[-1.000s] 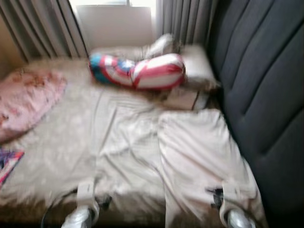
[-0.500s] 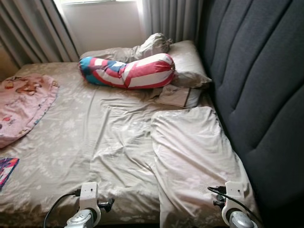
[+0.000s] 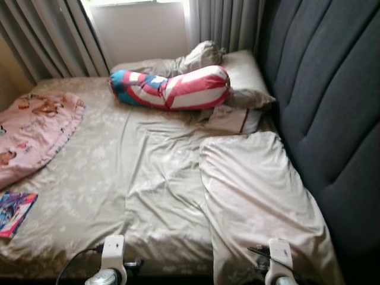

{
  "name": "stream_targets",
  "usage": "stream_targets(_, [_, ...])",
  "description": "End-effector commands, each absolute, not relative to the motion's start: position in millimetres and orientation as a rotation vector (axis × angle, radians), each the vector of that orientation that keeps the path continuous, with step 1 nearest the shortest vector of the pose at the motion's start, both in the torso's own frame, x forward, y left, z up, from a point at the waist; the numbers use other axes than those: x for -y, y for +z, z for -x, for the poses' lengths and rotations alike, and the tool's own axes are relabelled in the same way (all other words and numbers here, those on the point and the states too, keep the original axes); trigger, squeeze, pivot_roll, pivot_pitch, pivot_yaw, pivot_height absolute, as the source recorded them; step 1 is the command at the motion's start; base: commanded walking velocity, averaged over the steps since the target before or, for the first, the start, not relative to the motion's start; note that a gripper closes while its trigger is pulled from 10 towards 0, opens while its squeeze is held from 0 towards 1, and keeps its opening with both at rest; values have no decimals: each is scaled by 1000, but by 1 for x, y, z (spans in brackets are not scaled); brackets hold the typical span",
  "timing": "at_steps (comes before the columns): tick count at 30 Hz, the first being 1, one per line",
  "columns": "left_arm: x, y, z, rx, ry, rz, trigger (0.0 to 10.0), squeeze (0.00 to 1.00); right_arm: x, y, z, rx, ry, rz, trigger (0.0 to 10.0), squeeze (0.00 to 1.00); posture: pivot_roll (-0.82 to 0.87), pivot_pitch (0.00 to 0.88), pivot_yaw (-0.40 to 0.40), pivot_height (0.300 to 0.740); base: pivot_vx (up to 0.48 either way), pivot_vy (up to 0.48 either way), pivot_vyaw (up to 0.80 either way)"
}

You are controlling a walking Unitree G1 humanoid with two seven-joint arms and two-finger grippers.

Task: Clean up the room

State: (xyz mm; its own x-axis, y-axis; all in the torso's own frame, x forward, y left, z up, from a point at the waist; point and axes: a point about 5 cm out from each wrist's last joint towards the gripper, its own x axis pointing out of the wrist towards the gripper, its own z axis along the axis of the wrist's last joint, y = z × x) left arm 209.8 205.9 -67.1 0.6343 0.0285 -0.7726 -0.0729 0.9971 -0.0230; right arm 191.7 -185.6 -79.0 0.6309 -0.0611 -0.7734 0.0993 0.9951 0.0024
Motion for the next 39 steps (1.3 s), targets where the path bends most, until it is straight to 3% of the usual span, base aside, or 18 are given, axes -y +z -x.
stream_targets(1, [-208, -65, -213, -886, 64, 45, 10000, 0, 182, -79, -193, -886, -79, -44, 10000, 0, -118, 2, 42, 740, 0, 277, 0])
stream_targets(27, [-202, -67, -213, -906, 46, 25, 10000, 0, 178, -86, -180, -946, -58, -18, 10000, 0, -105, 0, 35, 740, 0, 143, 0])
stream_targets(39, [-198, -73, -204, -940, 57, 6, 10000, 0, 179, -88, -176, -959, -55, -17, 10000, 0, -111, 2, 35, 740, 0, 480, 0])
